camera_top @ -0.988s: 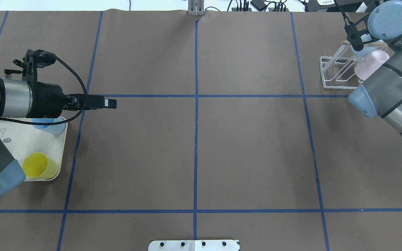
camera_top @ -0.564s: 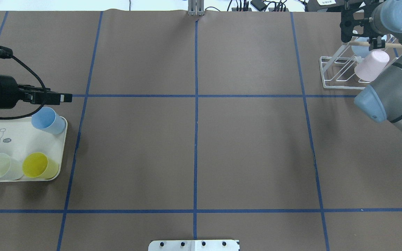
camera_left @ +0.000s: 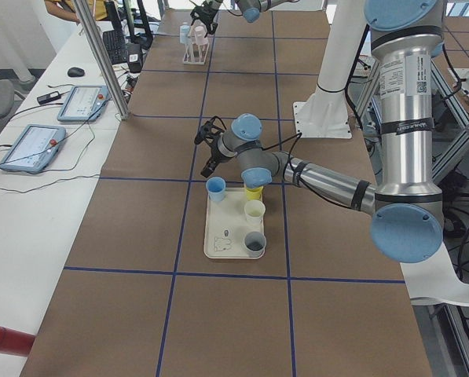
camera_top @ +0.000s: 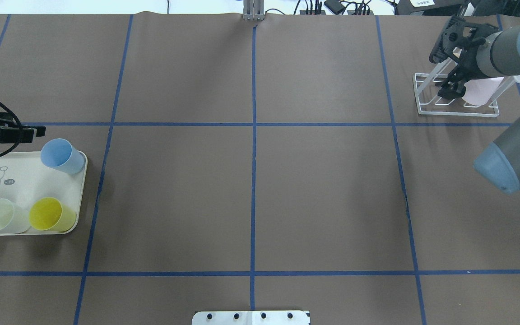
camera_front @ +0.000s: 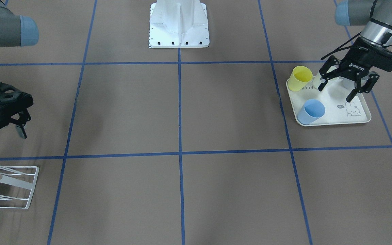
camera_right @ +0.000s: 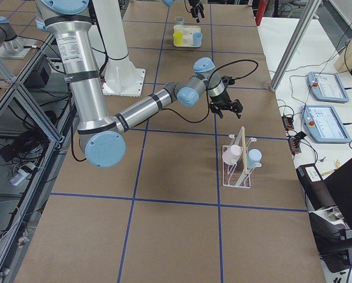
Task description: Transfer IKEA cup to right arm and place on rack
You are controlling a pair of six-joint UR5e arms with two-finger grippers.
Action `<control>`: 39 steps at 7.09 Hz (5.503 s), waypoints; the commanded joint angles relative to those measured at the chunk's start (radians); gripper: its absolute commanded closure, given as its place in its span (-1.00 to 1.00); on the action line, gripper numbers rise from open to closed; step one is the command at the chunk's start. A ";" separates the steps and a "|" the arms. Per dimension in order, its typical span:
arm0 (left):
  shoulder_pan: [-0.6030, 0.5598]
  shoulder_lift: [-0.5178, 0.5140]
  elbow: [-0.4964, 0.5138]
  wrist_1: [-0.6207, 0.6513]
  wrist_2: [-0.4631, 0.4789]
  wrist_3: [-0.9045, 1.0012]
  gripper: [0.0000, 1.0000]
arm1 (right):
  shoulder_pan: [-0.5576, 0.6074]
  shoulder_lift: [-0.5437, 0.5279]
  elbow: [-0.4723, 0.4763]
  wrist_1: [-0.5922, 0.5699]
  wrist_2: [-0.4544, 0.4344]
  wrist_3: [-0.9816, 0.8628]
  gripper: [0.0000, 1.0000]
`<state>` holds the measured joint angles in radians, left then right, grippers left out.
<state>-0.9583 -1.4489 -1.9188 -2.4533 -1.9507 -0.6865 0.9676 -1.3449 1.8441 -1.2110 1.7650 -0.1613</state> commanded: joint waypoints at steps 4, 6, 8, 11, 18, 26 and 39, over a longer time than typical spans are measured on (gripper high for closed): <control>0.021 0.147 0.092 -0.160 0.044 0.059 -1.00 | -0.082 -0.008 0.044 0.079 0.139 0.284 -0.98; 0.024 0.275 0.092 -0.301 0.044 0.091 -1.00 | -0.082 -0.016 0.046 0.079 0.139 0.282 -0.98; 0.084 0.312 0.092 -0.325 0.044 0.107 -1.00 | -0.086 -0.016 0.043 0.079 0.137 0.282 -0.98; 0.205 0.311 0.099 -0.323 0.045 0.056 -1.00 | -0.086 -0.019 0.040 0.079 0.136 0.279 -0.98; 0.202 0.315 0.126 -0.359 0.041 0.053 1.00 | -0.089 -0.023 0.040 0.079 0.133 0.279 -0.99; -0.109 0.137 -0.175 -0.072 -0.330 -0.241 1.00 | -0.228 -0.007 0.037 0.305 0.126 0.431 -0.98; 0.250 -0.453 -0.063 -0.093 -0.221 -1.010 1.00 | -0.616 0.259 0.038 0.473 -0.231 0.559 -0.99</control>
<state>-0.7108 -1.8924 -1.9921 -2.5459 -2.1725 -1.6974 0.3586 -1.0854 1.8813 -0.7527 1.5345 0.4003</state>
